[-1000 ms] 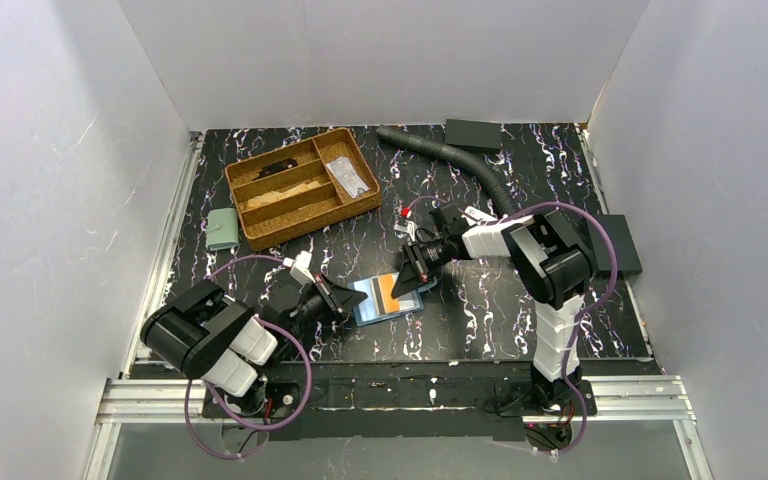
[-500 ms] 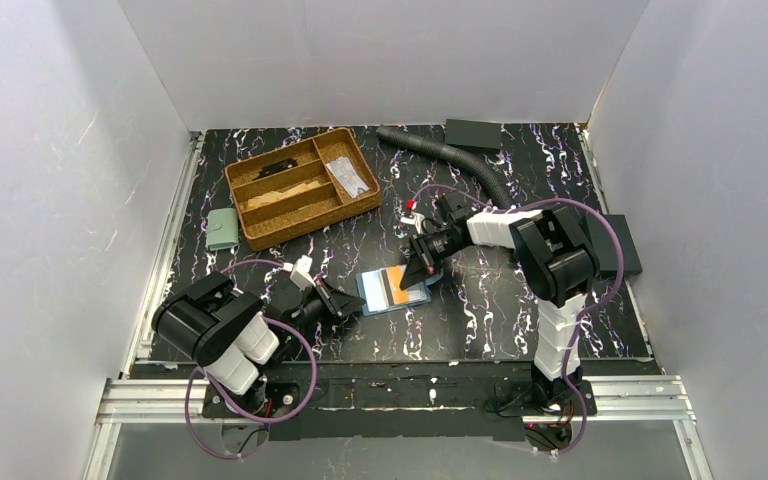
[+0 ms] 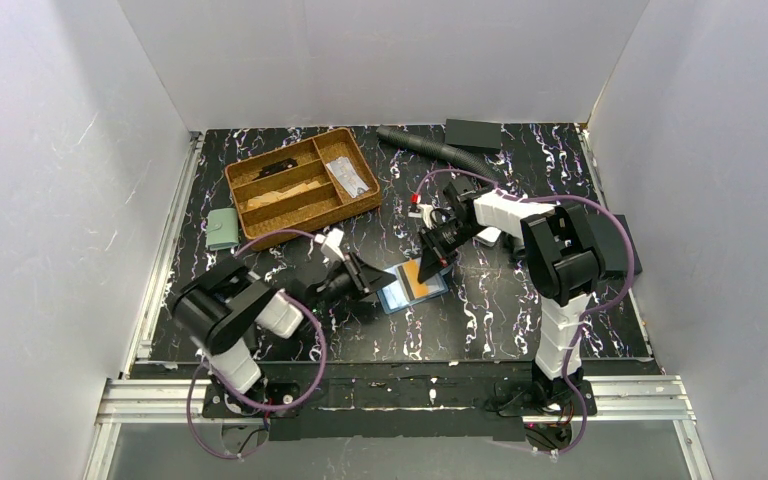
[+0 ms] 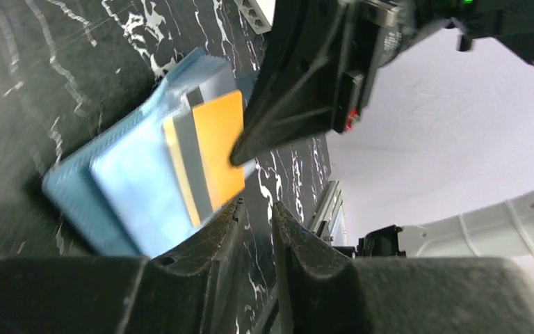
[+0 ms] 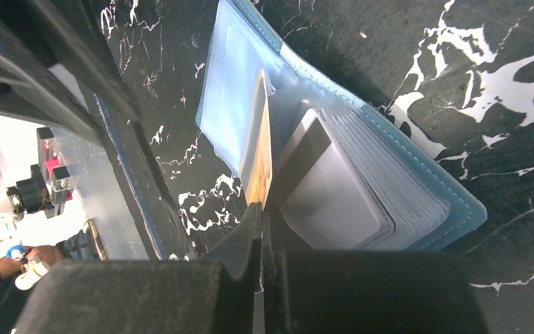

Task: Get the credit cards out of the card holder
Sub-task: Remove the credit card from the card holder, then place the credit card in the storage box.

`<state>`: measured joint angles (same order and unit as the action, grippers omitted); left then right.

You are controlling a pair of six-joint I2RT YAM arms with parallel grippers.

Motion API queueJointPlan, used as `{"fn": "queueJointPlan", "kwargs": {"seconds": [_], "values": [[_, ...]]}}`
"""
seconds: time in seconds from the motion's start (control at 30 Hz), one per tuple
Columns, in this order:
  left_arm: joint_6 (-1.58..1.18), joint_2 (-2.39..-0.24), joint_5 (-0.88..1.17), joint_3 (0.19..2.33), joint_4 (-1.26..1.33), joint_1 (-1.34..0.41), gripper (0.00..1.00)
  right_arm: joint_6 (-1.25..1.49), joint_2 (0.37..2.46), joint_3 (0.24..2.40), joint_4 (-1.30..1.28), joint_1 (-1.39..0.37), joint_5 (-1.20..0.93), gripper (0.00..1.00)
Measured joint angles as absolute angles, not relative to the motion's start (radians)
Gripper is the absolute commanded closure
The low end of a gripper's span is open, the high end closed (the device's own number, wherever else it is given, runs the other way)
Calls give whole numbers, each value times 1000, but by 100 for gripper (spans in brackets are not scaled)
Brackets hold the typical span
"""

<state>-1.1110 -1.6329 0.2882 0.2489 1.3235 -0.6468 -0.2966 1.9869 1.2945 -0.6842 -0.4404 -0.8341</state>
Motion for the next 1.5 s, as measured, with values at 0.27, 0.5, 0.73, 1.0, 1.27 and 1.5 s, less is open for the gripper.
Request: {"fn": "queueJointPlan", "kwargs": {"seconds": [0.27,0.5,0.73,1.0,1.27,1.5], "values": [[-1158,-1892,263,415,1261,-690,92,-318,1987,1300,-707,-438,-838,99],[-1209,-1855,204,437,1099,-698,98,-317,1987,1301,-709,-430,-815,99],[-1228,-1827,179,454,1021,-702,97,-319,1987,1313,-732,-411,-792,99],[-1198,-1778,154,454,960,-702,87,-410,1962,1335,-802,-326,-842,99],[-1104,-1604,132,411,860,-702,78,-596,1961,1381,-933,-310,-971,99],[-1007,-1256,78,275,825,-702,19,-732,1958,1391,-1014,-312,-1056,99]]}}
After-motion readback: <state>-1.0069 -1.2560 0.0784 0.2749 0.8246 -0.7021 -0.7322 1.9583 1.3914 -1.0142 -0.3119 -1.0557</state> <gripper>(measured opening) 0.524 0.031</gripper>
